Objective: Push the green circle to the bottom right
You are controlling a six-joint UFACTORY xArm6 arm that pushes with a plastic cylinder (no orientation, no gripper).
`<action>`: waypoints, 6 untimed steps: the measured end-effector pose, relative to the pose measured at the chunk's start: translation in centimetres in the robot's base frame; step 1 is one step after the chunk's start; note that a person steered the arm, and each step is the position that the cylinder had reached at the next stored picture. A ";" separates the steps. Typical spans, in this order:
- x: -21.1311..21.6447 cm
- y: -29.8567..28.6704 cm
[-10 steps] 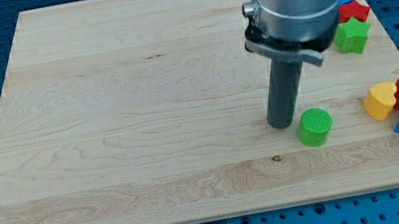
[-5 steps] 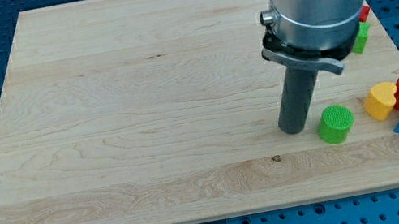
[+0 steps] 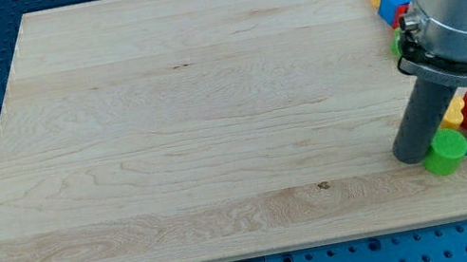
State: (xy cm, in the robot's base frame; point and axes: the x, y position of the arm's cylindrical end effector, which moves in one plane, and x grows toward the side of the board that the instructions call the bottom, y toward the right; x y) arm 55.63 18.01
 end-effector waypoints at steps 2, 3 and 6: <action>1.9 2.4; 2.5 3.3; 3.3 2.7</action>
